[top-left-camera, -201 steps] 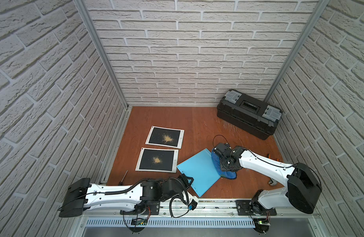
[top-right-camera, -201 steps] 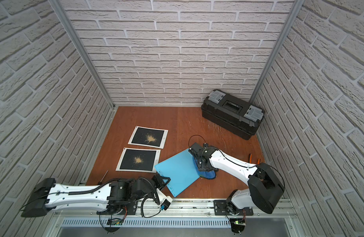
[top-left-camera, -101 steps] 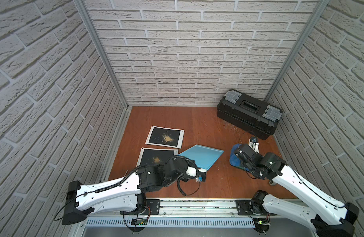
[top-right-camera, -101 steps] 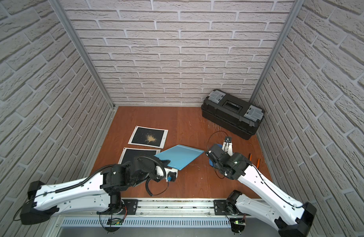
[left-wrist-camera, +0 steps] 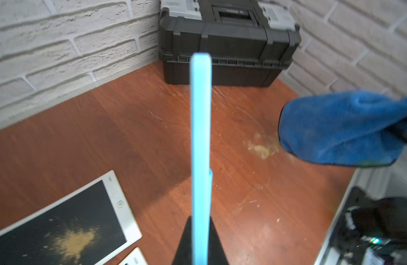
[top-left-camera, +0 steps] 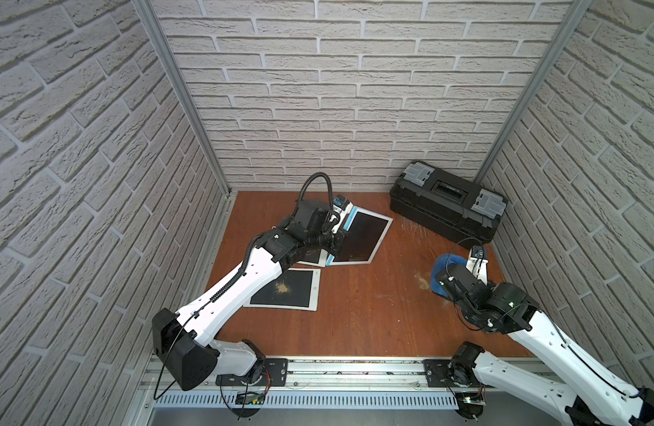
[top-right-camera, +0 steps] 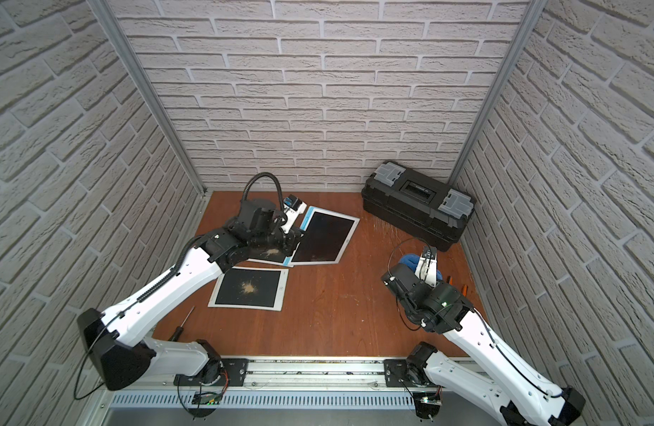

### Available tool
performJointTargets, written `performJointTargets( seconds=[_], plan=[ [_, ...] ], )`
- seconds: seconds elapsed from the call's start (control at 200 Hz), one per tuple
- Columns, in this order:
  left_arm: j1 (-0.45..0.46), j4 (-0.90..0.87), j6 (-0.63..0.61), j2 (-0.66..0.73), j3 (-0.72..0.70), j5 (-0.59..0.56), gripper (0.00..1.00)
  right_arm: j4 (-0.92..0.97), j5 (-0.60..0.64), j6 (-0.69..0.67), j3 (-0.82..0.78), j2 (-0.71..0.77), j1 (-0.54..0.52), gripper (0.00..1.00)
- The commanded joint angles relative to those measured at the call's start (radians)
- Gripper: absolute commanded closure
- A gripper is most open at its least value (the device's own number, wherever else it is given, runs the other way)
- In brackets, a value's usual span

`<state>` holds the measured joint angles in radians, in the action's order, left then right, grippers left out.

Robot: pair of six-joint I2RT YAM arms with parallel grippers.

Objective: Wipe the drawing tablet
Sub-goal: Adjust the cleaning item at the center of the board.

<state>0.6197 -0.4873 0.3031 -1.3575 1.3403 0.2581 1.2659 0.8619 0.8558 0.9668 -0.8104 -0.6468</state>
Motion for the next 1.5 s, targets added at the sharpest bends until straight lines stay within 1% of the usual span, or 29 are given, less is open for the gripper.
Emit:
performJointTargets(
  seconds=[0.0,0.06,0.11,0.185,0.28,0.405,0.585,0.655,0.74,0.85,0.91,0.96,1.005,1.08,1.21,1.265,1.36,1.43,1.495],
  plan=[
    [-0.125,0.239,0.251,-0.03,0.004,0.362,1.0,-0.048,0.041,-0.038,0.016,0.004,0.017,0.96],
    [-0.191,0.291,0.314,-0.078,0.012,0.478,1.0,-0.065,0.032,-0.047,0.004,0.001,0.025,0.96],
    [-0.234,0.368,0.372,-0.121,0.006,0.57,1.0,-0.078,0.024,-0.053,-0.007,0.001,0.031,0.96],
    [-0.272,0.472,0.42,-0.16,-0.012,0.654,1.0,-0.099,0.007,-0.062,-0.02,-0.001,0.042,0.95],
    [-0.284,0.481,0.393,-0.183,-0.013,0.673,1.0,-0.118,-0.016,-0.07,-0.037,-0.004,0.05,0.96],
    [-0.296,0.602,0.477,-0.245,-0.015,0.75,1.0,-0.137,-0.034,-0.077,-0.052,-0.014,0.055,0.96],
    [-0.299,0.669,0.504,-0.325,-0.002,0.789,1.0,-0.171,-0.055,-0.101,-0.06,-0.038,0.074,0.96],
    [-0.302,0.667,0.481,-0.351,0.005,0.808,1.0,-0.182,-0.072,-0.111,-0.057,-0.055,0.083,0.96],
    [-0.304,0.634,0.419,-0.358,0.005,0.826,1.0,-0.198,-0.098,-0.129,-0.057,-0.068,0.091,0.96],
    [-0.309,0.57,0.351,-0.339,-0.014,0.805,1.0,-0.239,-0.193,-0.182,-0.071,-0.086,0.093,0.98],
    [-0.319,0.559,0.343,-0.321,-0.037,0.784,1.0,-0.267,-0.318,-0.256,-0.077,-0.1,0.091,0.98],
    [-0.332,0.547,0.337,-0.298,-0.059,0.754,1.0,-0.301,-0.408,-0.294,-0.096,-0.12,0.064,0.97],
    [-0.351,0.528,0.338,-0.276,-0.084,0.711,1.0,-0.317,-0.441,-0.29,-0.112,-0.149,0.028,0.98],
    [-0.389,0.484,0.336,-0.229,-0.122,0.64,1.0,-0.324,-0.423,-0.246,-0.122,-0.229,-0.062,0.98],
    [-0.41,0.28,0.215,-0.135,-0.126,0.49,1.0,-0.295,-0.313,-0.153,-0.069,-0.408,-0.226,0.98],
    [-0.415,0.215,0.191,-0.108,-0.117,0.448,1.0,-0.285,-0.284,-0.128,-0.03,-0.482,-0.27,0.98],
    [-0.437,0.164,0.181,-0.071,-0.116,0.413,1.0,-0.272,-0.263,-0.1,0.049,-0.624,-0.315,0.97],
    [-0.452,0.147,0.166,-0.044,-0.119,0.397,1.0,-0.287,-0.28,-0.095,0.102,-0.734,-0.342,0.97],
    [-0.464,0.144,0.16,-0.031,-0.119,0.405,1.0,-0.34,-0.369,-0.116,0.14,-0.816,-0.353,0.97]
  ],
)
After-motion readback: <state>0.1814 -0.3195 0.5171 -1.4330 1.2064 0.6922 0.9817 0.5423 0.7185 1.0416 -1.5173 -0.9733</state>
